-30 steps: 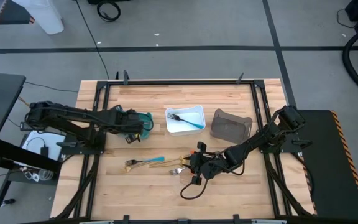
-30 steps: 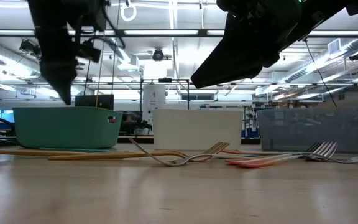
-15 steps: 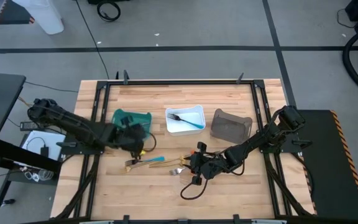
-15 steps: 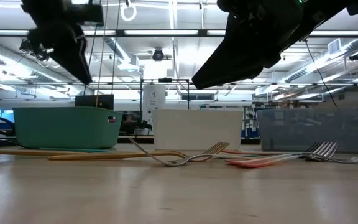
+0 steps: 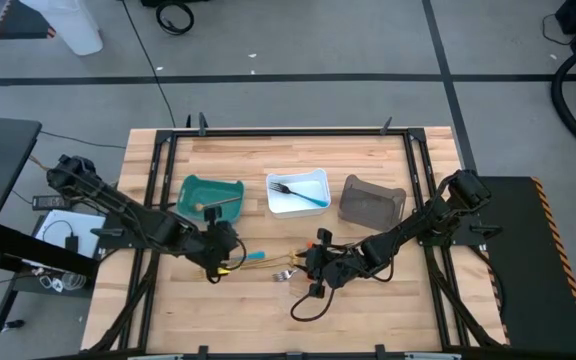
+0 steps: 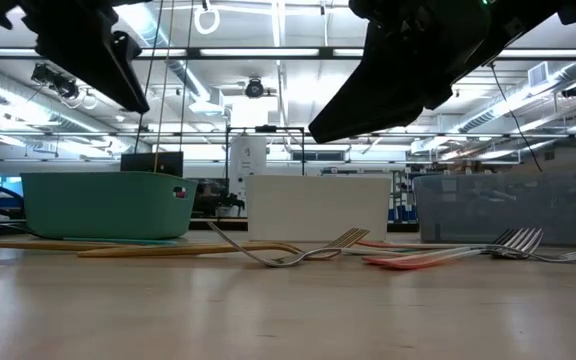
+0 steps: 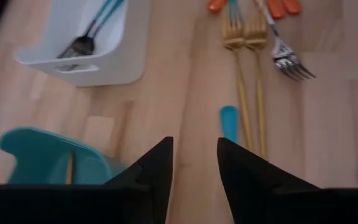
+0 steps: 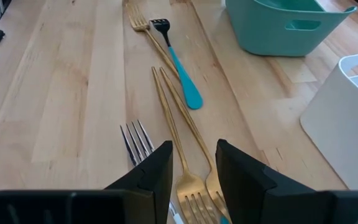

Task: Sort silverware by color (type)
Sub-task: Put the gold fork into the green bin

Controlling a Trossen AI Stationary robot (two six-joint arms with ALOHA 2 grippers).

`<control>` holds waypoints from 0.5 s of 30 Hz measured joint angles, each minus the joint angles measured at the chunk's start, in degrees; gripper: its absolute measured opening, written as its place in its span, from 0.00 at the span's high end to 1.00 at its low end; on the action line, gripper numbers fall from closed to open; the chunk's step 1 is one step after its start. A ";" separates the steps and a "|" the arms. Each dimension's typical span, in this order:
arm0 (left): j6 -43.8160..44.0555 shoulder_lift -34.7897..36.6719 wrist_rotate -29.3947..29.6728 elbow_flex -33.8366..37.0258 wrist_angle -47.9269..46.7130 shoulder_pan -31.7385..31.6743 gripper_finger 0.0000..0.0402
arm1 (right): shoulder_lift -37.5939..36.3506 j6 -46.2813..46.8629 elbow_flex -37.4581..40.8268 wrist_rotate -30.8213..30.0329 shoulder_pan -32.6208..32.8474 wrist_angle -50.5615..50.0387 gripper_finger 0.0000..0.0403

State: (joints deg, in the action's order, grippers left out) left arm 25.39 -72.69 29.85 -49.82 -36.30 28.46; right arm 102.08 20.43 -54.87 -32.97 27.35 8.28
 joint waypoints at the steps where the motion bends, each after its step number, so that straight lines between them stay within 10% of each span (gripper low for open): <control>1: 0.26 -0.53 -0.44 0.00 0.47 0.20 0.67 | 0.00 0.00 0.00 0.00 0.00 0.21 0.68; 15: 1.26 -11.01 -4.22 0.04 5.81 3.05 0.67 | 0.00 0.37 0.00 1.57 0.00 0.74 0.68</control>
State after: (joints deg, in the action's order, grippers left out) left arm 26.65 -83.70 25.64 -49.78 -30.49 31.51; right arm 102.08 20.80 -54.87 -31.40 27.35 9.02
